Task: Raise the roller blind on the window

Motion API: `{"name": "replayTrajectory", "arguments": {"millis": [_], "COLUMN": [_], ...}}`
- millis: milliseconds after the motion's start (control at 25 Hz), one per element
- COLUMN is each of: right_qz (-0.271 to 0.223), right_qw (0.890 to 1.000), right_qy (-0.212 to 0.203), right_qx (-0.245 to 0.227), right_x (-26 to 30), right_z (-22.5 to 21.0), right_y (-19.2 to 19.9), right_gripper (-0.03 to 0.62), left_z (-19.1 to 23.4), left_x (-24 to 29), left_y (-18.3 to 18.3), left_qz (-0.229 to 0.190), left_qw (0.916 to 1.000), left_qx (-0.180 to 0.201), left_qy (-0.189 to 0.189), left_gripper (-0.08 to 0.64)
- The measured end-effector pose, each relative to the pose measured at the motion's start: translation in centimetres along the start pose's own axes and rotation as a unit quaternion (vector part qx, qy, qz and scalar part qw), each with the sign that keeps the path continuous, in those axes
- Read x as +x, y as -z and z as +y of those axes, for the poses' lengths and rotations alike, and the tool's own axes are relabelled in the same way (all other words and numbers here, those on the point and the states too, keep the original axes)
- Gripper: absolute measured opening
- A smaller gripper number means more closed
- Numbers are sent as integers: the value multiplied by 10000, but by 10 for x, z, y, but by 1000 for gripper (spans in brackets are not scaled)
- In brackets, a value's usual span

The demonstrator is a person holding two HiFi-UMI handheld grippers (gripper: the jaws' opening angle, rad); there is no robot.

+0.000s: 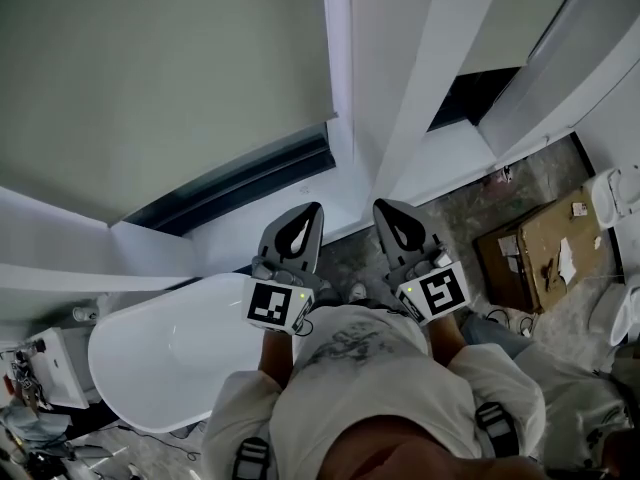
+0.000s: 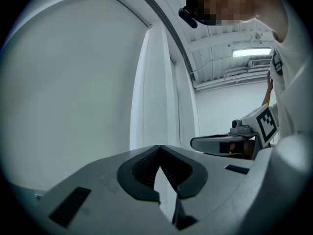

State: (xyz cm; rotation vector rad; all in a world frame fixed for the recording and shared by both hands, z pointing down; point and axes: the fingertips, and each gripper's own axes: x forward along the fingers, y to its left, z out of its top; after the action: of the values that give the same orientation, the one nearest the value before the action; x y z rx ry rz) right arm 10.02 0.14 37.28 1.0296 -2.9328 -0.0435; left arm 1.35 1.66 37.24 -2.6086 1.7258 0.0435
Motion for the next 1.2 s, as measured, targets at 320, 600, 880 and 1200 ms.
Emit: {"name": "replayTrajectory", "arguments": {"millis": [320,600,880,1200], "right_qz": [88,90,136,343], "right_qw": [9995,9977,9947,9910], "right_qy": [318,679,1017,1291], "right_qx": [-17,-13,33,-37], "right_x": [39,63,82,103], "right_z": [-27,-43,-54,-61], "right_y": [8,6,11,17], "right_gripper": [61,61,61,61], "left_z": [30,56,80,88], "left_x": [41,71,104,145], "left_y": [1,3,12,16], "left_qz": [7,62,169,158], "left_qw": [9997,9983,9946,9875], "left_qx": [-88,-158,-67,-89], "left_qy": [228,564,1020,1563], "left_gripper": [6,6,6,8]}}
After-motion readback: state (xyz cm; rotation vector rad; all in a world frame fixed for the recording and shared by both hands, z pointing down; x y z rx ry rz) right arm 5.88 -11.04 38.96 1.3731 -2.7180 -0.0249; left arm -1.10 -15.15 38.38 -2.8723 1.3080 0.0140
